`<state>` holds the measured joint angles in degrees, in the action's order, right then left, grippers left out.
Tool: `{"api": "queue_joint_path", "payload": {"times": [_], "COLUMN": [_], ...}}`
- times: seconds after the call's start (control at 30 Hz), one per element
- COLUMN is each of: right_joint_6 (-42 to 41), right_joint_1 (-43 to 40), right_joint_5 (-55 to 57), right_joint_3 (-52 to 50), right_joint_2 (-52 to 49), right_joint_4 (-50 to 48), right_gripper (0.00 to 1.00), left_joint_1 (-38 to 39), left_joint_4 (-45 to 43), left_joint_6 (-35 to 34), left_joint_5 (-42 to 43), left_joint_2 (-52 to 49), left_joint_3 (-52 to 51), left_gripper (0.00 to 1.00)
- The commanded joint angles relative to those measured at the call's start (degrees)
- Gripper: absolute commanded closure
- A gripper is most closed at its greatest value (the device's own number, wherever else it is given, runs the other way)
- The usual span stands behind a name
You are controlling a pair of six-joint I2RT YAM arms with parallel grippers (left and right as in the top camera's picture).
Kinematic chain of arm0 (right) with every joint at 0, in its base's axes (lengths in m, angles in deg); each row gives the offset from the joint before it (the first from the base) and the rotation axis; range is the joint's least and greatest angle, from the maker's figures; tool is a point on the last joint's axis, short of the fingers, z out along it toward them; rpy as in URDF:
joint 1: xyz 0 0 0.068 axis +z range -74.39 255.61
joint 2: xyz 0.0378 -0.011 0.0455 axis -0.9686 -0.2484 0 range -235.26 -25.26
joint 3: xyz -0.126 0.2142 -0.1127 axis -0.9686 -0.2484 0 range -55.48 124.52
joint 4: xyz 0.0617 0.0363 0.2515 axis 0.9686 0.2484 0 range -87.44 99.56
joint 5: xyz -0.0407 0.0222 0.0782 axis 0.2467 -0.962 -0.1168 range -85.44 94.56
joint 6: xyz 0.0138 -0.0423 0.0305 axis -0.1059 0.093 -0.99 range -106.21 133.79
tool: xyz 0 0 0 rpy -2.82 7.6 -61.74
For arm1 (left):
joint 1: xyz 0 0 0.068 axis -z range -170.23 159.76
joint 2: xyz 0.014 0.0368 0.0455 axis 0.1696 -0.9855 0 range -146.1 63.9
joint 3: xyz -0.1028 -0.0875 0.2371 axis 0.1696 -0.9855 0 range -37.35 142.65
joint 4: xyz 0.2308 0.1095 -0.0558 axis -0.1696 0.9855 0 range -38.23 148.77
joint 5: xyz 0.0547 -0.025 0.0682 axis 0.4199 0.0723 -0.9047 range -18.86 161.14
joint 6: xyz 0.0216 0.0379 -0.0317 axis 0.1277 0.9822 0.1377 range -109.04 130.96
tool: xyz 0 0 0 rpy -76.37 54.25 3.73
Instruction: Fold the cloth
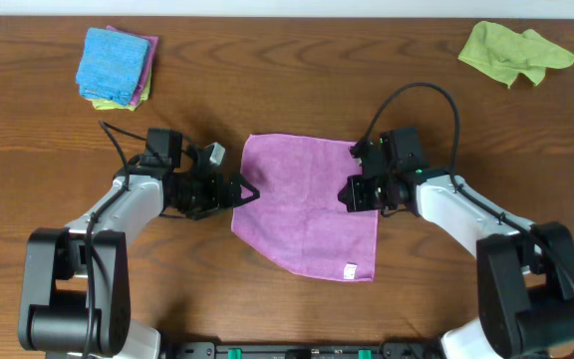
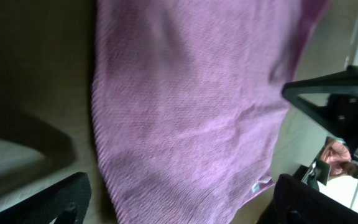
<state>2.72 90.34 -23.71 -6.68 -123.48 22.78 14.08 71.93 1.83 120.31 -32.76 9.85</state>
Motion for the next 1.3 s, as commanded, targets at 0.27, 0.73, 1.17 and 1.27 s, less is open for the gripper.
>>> {"api": "queue_joint_path", "payload": {"times": [0.27,0.73,1.17,1.27], "right_joint_6": [-0.70,-0.90,-1.09,-1.09], "right_joint_1": [0.37,0.37,0.37,0.37], "right_joint_5": [0.44,0.85,0.85,0.87], "right_joint_3": [0.57,0.57,0.57,0.57], "right_joint_2": [-4.04,-4.09,-4.09,-4.09], "right_joint_4": [-1.68,-1.84,-2.51,-2.49], "right_gripper": [0.98,0.98,0.98,0.98], "left_joint_1": [-0.17,-0.17,2.82,2.91], "left_joint_4": [-3.50,-16.31,-12.83,-11.61], "left_joint_6": [-0.33,-6.14,-7.21,-7.17], "left_joint_5": [2.23,6.43,15.21,17.57], "left_joint_2": [-0.42,-0.44,-0.42,-0.42], "left_joint_3": [-5.27,-12.22,-13.88,-13.88], "left_gripper": [0.04,0.05,0.05,0.04]}}
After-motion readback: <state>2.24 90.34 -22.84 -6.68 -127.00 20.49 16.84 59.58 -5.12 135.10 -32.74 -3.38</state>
